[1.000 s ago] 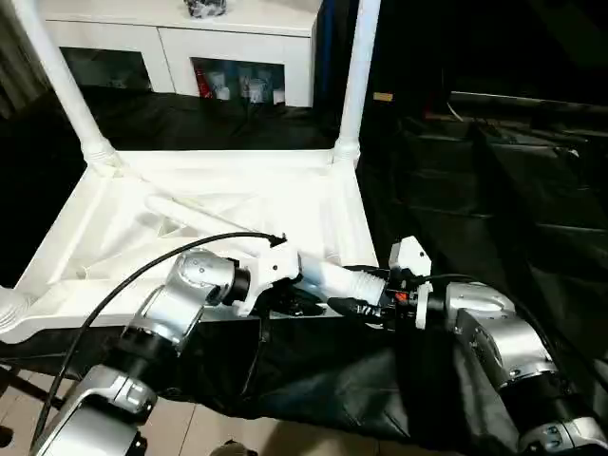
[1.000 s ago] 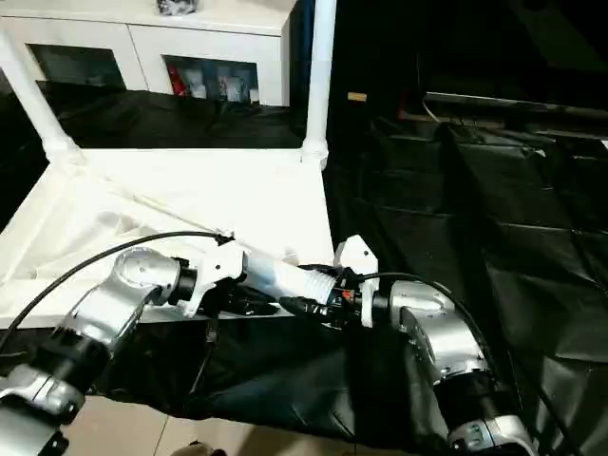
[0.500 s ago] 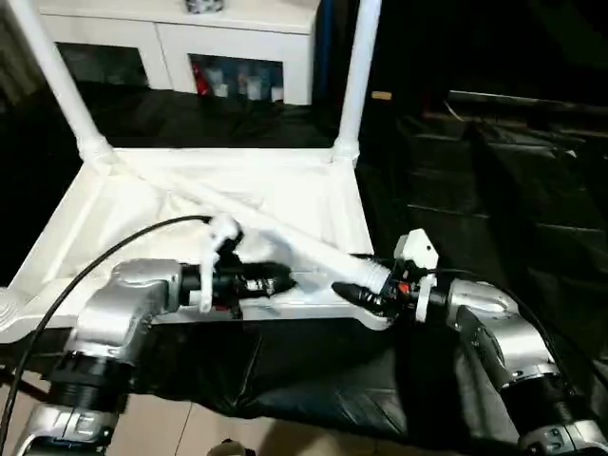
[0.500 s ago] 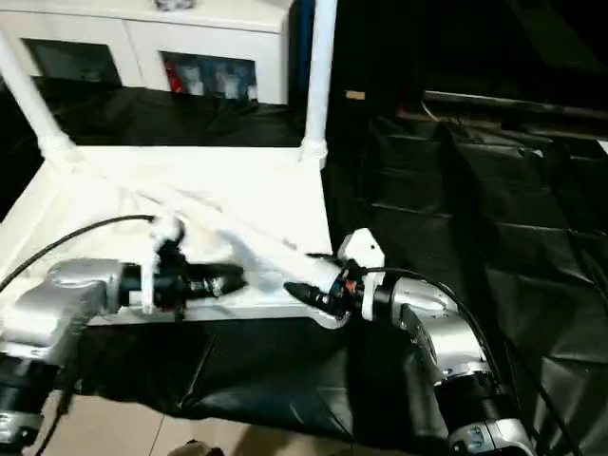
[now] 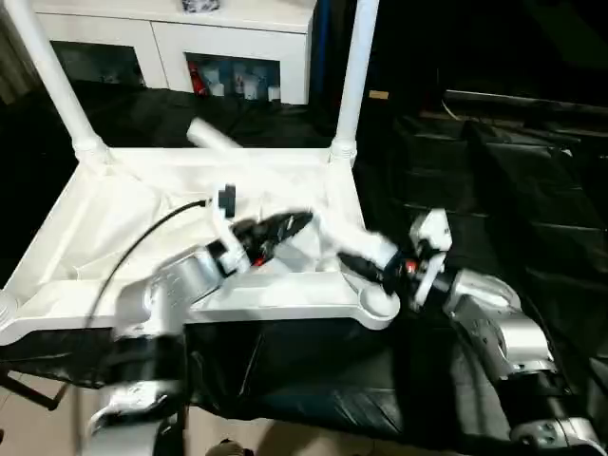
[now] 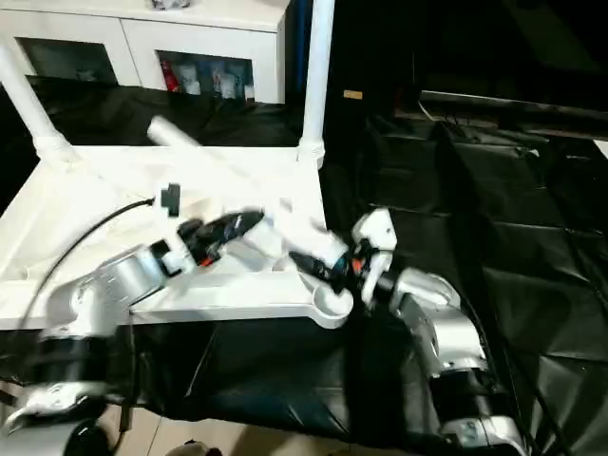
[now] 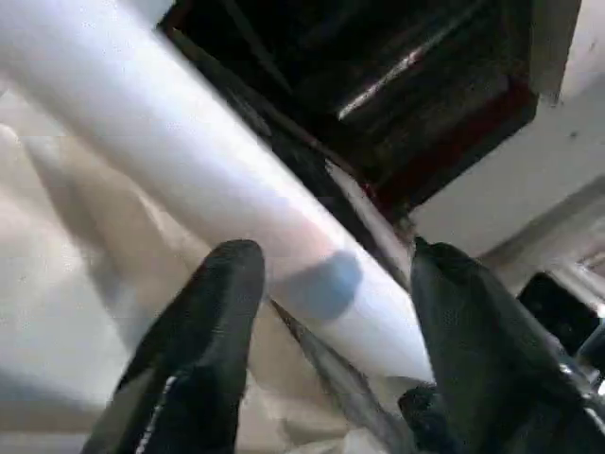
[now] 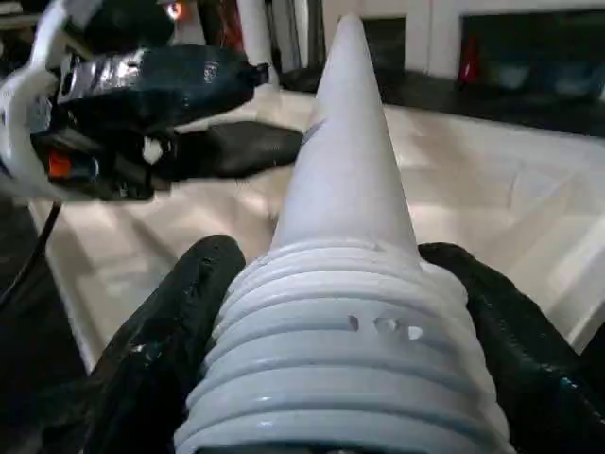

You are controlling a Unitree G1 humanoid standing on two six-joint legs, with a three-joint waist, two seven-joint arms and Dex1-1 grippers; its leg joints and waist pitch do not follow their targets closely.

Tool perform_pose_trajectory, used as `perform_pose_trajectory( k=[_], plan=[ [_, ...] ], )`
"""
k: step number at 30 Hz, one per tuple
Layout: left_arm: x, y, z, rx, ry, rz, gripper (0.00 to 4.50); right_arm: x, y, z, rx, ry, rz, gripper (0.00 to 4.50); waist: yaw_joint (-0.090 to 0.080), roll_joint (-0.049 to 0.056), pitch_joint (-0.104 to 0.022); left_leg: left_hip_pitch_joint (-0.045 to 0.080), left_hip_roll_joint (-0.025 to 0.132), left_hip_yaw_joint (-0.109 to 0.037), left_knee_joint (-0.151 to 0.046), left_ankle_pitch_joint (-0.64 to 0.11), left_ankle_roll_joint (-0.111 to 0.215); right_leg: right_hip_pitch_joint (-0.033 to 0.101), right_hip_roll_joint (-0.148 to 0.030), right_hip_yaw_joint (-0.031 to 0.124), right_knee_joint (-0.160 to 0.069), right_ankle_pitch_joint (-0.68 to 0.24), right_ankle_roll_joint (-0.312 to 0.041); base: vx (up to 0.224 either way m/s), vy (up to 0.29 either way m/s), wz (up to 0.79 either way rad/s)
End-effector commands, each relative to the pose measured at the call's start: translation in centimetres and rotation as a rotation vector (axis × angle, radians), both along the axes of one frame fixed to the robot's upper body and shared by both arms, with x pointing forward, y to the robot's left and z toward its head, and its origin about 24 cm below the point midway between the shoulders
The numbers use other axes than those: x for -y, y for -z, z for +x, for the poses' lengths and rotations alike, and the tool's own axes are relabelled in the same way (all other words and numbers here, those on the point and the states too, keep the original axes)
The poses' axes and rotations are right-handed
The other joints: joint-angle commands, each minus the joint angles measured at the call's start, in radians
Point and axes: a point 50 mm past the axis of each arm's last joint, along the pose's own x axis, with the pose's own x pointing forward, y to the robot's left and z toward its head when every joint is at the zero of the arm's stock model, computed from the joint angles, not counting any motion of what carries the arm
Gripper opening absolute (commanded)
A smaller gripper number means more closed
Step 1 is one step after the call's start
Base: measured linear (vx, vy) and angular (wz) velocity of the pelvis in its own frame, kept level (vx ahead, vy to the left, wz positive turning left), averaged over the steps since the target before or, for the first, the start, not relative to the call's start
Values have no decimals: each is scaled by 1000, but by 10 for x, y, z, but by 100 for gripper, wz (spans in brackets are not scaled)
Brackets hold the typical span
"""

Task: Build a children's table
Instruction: Insert table leg to table base

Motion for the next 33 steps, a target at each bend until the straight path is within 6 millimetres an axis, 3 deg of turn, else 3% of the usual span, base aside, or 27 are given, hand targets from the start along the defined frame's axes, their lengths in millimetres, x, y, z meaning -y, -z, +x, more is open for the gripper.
perform_pose_trajectory(
  k=[1, 5, 14, 15, 20, 33],
  plan=[
    [4, -7, 5, -9, -10, -45, 318, -5, -13, 2, 47, -11, 36, 281, 1, -3, -71, 11, 14, -9, -57, -130, 67, 56, -47, 30, -63, -66, -254, 0, 0, 0],
    [12, -11, 13, -18, -32, -63, 320, -12, -16, 0, 58, -29, 49, 281, 3, -1, -72, 11, 14, -11, -57, -122, 75, 56, -46, 29, -62, -48, -252, 0, 0, 0],
    [4, -21, 25, -5, -141, -137, 320, -13, -17, 0, 65, -23, 50, 281, 3, 2, -74, 11, 15, -13, -57, -127, 69, 61, -49, 27, -59, -19, -262, 0, 0, 0],
    [4, -21, 25, 0, -136, -143, 291, -13, -17, 0, 65, -23, 49, 281, 3, 2, -74, 11, 15, -13, -56, -125, 71, 60, -49, 27, -59, -14, -263, 0, 0, 0],
    [6, -25, 27, 43, -142, -130, 251, -13, -16, -1, 66, -22, 41, 281, 3, 4, -74, 12, 16, -13, -57, -133, 68, 60, -49, 27, -59, -17, -266, 0, 0, 0],
    [16, -36, 25, 104, -70, -155, 208, -9, -16, 1, 33, -8, 36, 281, 4, 2, -75, 11, 15, -13, -55, -119, 70, 62, -50, 28, -57, -5, -268, 0, 0, 0]
  ],
)
